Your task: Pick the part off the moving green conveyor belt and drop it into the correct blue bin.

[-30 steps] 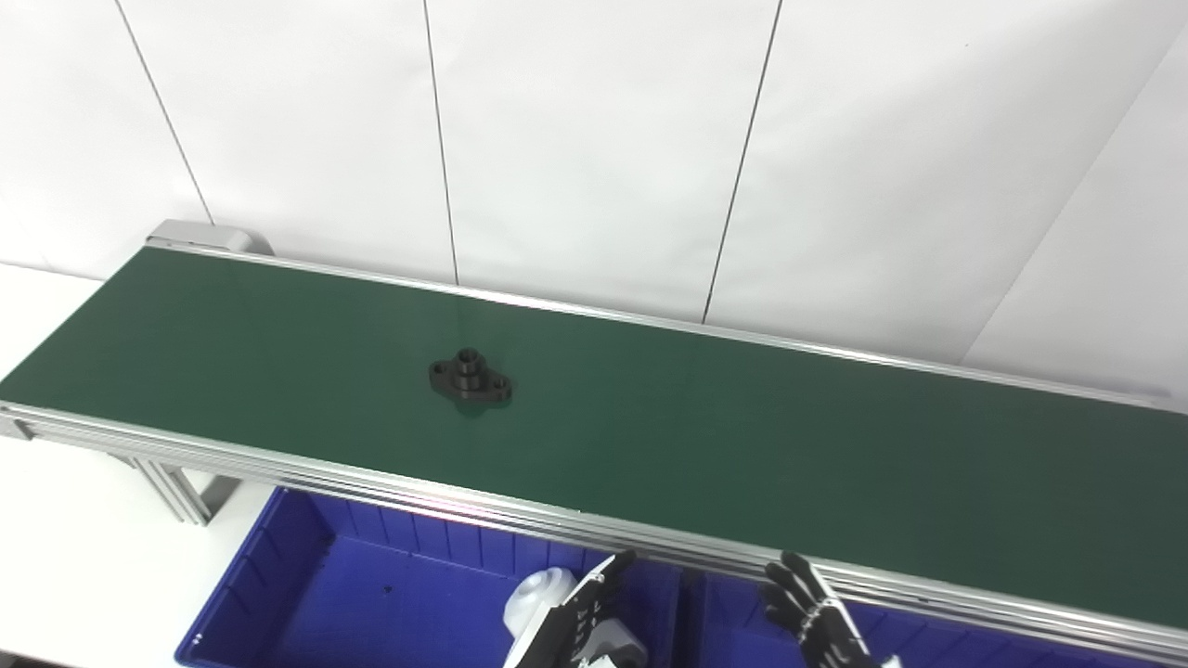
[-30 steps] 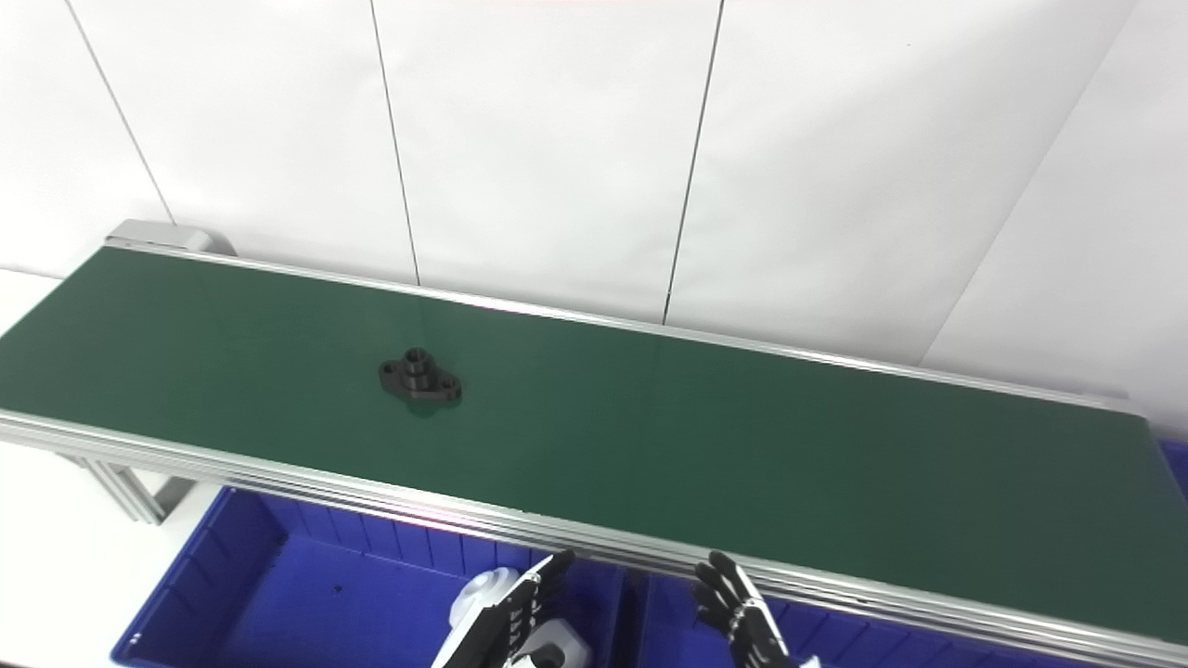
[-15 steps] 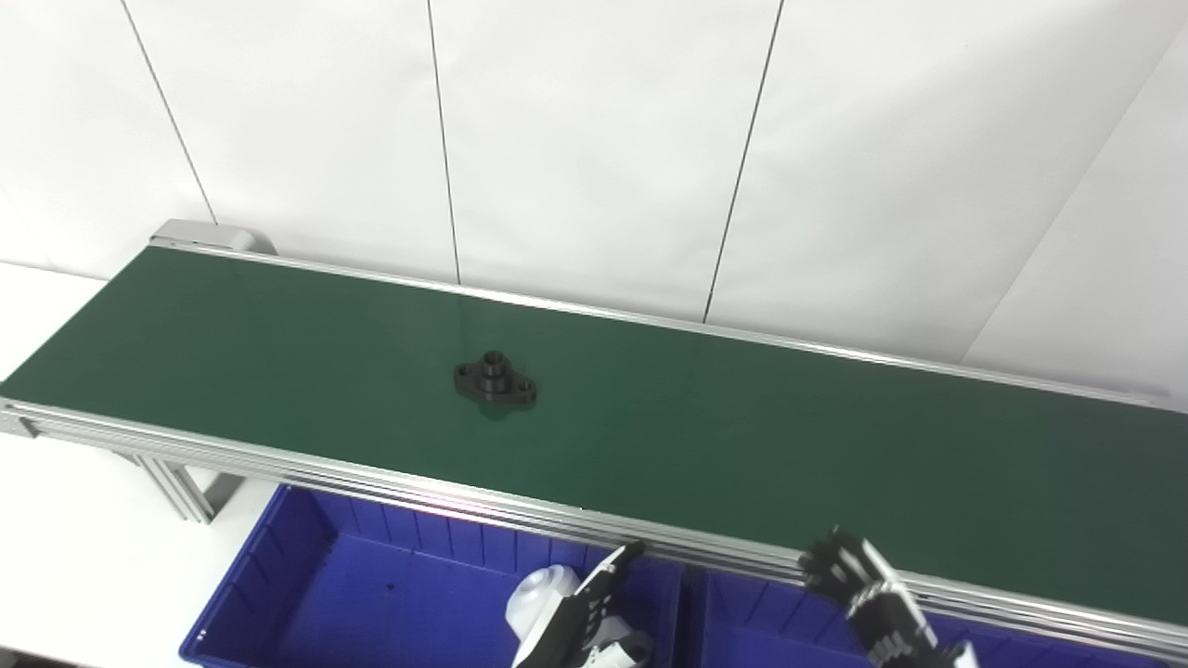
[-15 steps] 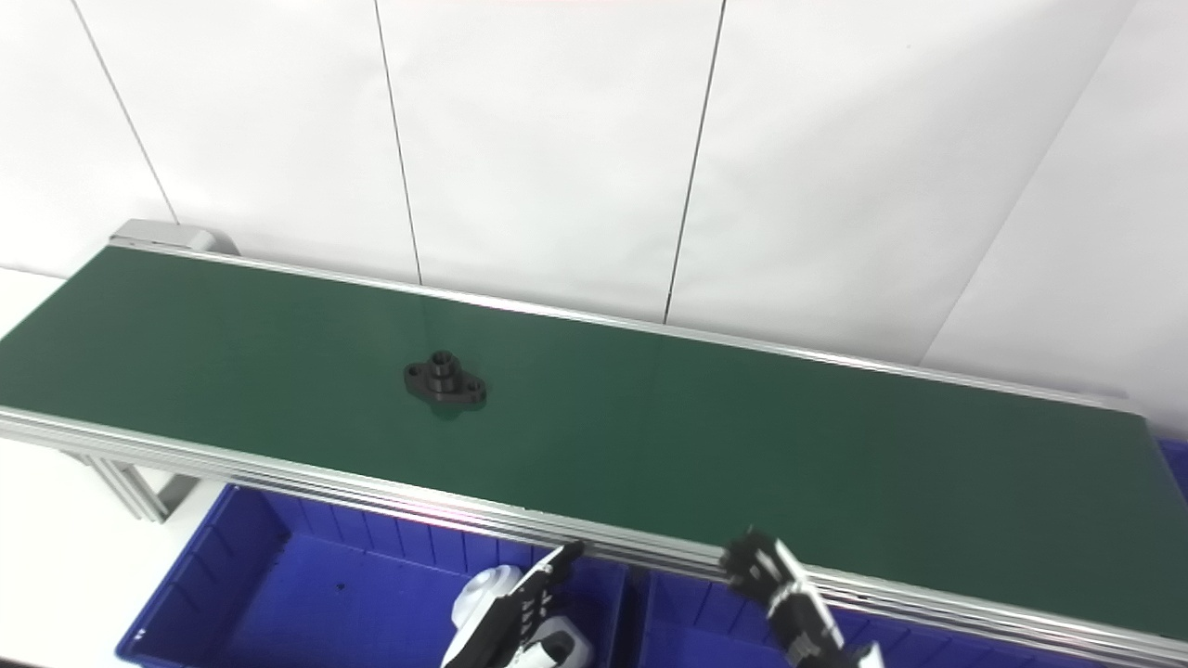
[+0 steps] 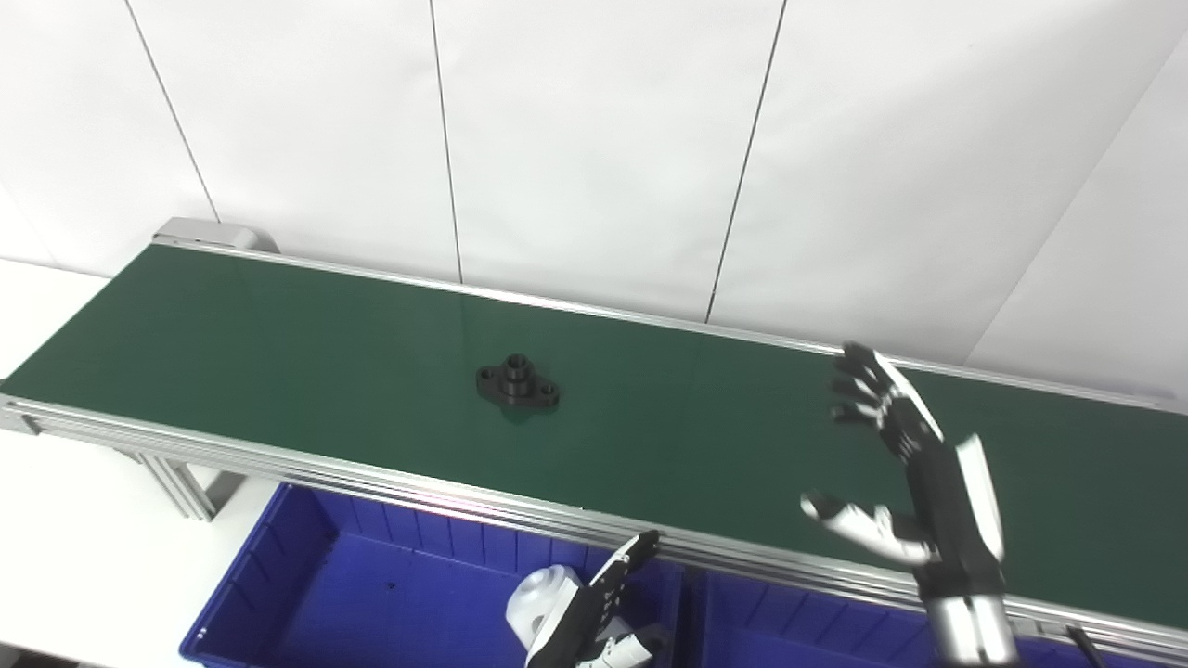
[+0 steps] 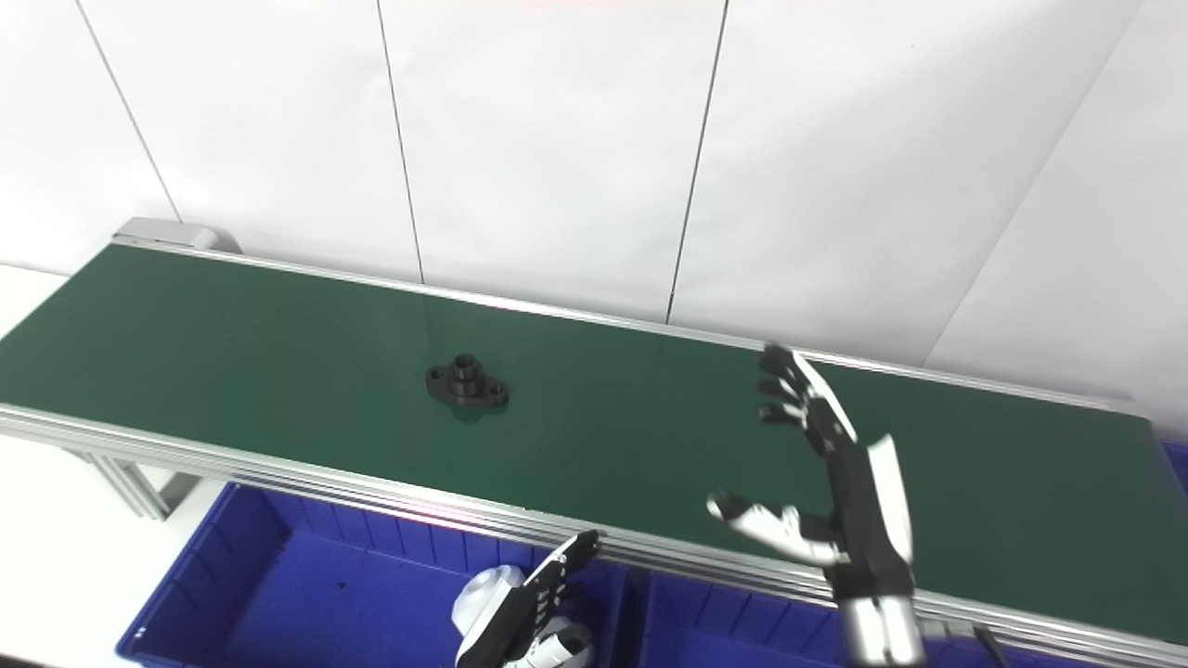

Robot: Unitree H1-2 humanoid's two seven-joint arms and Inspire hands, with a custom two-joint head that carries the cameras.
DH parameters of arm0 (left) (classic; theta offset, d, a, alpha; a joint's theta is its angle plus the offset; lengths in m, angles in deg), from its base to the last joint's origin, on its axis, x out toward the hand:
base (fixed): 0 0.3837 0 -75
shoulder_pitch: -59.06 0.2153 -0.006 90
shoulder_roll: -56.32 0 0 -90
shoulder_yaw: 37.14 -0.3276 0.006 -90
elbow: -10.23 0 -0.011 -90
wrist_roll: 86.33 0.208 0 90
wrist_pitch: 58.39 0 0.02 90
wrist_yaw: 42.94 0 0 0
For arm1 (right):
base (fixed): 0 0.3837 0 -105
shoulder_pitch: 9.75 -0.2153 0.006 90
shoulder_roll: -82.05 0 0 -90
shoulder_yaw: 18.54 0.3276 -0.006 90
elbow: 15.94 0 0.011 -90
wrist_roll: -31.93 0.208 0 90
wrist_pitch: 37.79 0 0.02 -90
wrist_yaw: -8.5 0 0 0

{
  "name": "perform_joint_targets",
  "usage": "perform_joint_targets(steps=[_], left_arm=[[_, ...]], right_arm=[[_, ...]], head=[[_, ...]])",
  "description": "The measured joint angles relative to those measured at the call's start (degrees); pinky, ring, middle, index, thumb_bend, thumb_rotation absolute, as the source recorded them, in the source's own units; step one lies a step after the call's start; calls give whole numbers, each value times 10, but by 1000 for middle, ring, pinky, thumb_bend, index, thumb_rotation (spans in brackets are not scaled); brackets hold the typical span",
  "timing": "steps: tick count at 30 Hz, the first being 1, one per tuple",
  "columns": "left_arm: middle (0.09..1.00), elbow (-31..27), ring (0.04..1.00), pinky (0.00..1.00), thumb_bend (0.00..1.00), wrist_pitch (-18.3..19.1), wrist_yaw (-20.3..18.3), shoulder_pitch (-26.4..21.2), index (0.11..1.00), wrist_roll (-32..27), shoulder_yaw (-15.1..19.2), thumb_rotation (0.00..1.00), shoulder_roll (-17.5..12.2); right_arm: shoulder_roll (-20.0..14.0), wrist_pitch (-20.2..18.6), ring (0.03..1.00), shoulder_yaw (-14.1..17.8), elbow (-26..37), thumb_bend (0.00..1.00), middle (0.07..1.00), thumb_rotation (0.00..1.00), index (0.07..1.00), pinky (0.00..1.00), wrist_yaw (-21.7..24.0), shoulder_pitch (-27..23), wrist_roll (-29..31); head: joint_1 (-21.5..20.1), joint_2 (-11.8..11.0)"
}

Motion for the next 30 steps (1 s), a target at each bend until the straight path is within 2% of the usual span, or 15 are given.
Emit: perform_joint_targets(steps=[5, 13, 18, 23, 30], left_arm=[[970, 3, 957, 865, 934, -3, 0, 0, 925, -13, 2, 789, 0], [960, 6, 955, 865, 930, -5, 0, -1, 923, -21, 0, 784, 0], [970, 7, 969, 887, 926, -6, 0, -1, 925, -21, -1, 778, 0], [965, 7, 960, 882, 928, -6, 0, -1, 926, -21, -1, 778, 0], [970, 7, 960, 893, 932, -6, 0, -1, 930, -21, -3, 789, 0]], right_arm=[[6, -11, 799, -4, -18, 916, 859, 581, 880, 684, -2, -30, -19], [17, -79, 765, -27, -56, 932, 830, 542, 874, 654, -19, -87, -108], [18, -114, 733, -47, -112, 938, 807, 511, 866, 604, -30, -130, -158], [13, -124, 748, -68, -167, 934, 815, 509, 861, 611, -45, -162, -197], [-1, -158, 769, -116, -252, 966, 821, 521, 840, 640, -48, -226, -263]], head=[[1, 0], [-1, -4], [-2, -4], [-4, -4], [-5, -2]])
